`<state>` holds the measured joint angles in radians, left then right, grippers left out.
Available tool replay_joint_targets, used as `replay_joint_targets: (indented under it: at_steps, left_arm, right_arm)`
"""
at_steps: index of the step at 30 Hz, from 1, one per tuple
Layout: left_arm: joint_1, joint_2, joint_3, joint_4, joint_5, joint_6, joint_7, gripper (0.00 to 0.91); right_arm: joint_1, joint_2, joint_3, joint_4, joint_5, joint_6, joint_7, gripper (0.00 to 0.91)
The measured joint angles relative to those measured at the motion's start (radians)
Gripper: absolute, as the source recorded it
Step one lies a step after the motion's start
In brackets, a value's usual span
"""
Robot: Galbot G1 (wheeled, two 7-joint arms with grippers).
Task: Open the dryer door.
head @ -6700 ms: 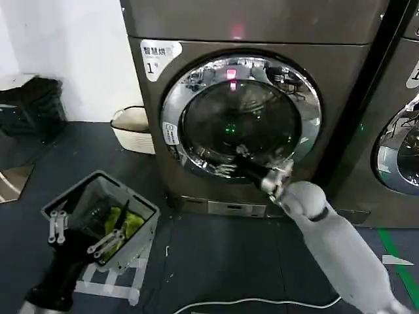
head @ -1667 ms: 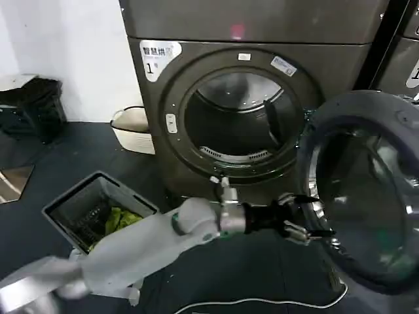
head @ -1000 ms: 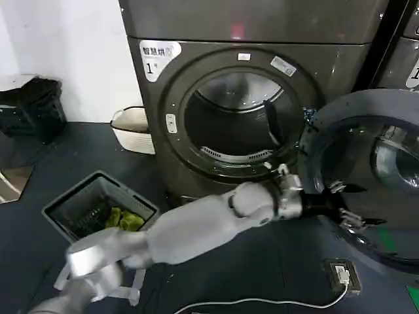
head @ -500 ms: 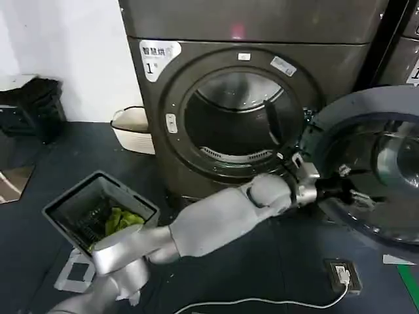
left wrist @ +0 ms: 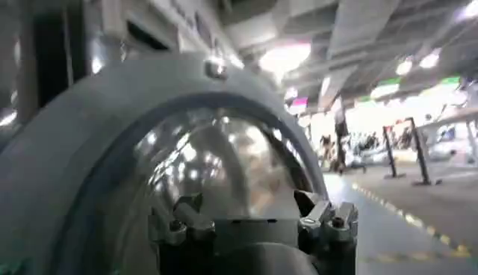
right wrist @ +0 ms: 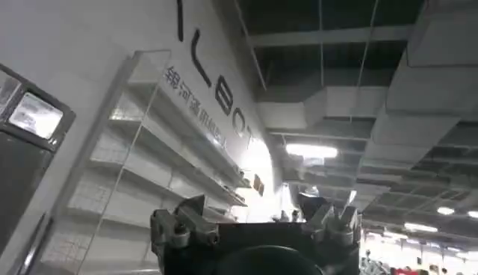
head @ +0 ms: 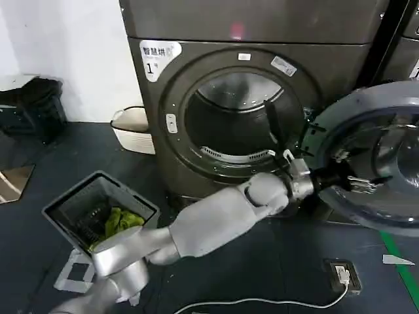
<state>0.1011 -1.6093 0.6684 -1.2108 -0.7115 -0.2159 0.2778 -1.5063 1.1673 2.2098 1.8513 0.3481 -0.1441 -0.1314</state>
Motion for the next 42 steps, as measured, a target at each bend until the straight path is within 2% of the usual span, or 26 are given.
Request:
replay_joint_targets:
  at_steps: [5, 12, 20, 25, 28, 33, 38, 42]
  left_arm:
    - [0.034, 0.098, 0.015, -0.040, 0.027, -0.144, -0.075, 0.907]
    - [0.019, 0.311, 0.011, -0.167, 0.062, -0.191, -0.091, 0.907]
    - [-0.057, 0.635, 0.086, -0.382, -0.003, -0.199, -0.052, 0.907]
    - [-0.136, 0.820, 0.158, -0.459, 0.007, -0.136, -0.068, 0.907]
    - [-0.191, 0.903, 0.208, -0.464, 0.023, -0.113, -0.053, 0.907]
    - [-0.274, 1.012, 0.295, -0.441, 0.019, -0.106, 0.043, 0.907]
    - [-0.373, 1.085, 0.417, -0.381, 0.021, -0.071, 0.106, 0.907]
    - [-0.484, 1.127, 0.551, -0.302, 0.085, -0.105, 0.207, 0.907]
  right_arm:
    - [0.001, -0.011, -0.001, -0.001, 0.002, 0.001, -0.003, 0.907]
    - [0.003, -0.035, 0.020, -0.028, 0.003, 0.012, 0.021, 0.907]
    - [-0.005, -0.059, 0.064, -0.043, -0.009, 0.023, 0.021, 0.907]
    - [0.004, -0.068, 0.061, -0.050, -0.023, 0.023, 0.020, 0.907]
    - [0.012, -0.078, 0.056, -0.060, -0.023, 0.026, 0.011, 0.907]
    - [0.014, -0.085, 0.054, -0.088, -0.050, 0.042, -0.002, 0.907]
    - [0.028, -0.086, 0.041, -0.102, -0.075, 0.040, 0.000, 0.907]
    - [0.029, -0.081, 0.039, -0.105, -0.076, 0.043, -0.002, 0.907]
